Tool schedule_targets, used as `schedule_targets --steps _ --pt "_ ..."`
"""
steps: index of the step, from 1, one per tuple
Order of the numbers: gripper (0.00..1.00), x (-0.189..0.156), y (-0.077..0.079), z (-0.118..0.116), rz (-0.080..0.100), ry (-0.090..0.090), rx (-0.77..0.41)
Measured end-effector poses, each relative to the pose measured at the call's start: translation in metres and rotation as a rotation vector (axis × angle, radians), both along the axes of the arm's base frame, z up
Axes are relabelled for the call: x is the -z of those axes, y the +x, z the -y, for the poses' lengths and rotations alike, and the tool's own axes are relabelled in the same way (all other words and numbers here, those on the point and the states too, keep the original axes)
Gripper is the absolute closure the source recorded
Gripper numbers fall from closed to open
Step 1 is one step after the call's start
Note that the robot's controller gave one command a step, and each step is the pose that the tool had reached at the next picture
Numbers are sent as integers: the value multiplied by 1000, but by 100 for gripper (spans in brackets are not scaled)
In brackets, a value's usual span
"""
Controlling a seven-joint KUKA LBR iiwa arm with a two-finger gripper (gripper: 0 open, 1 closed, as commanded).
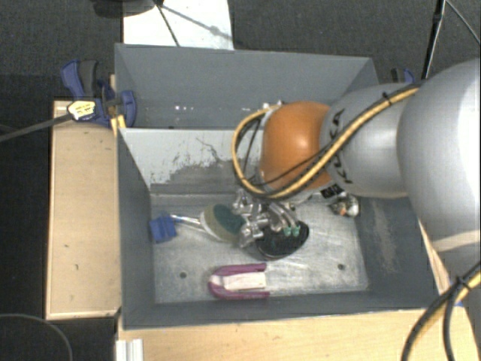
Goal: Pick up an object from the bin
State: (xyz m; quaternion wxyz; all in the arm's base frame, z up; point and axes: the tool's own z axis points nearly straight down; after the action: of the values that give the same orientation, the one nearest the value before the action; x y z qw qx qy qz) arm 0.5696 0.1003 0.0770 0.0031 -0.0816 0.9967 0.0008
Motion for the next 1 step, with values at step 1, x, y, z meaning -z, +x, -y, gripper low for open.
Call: schedule_targets --steps 1 --pt "100 -120 2 4 5 -1 -43"
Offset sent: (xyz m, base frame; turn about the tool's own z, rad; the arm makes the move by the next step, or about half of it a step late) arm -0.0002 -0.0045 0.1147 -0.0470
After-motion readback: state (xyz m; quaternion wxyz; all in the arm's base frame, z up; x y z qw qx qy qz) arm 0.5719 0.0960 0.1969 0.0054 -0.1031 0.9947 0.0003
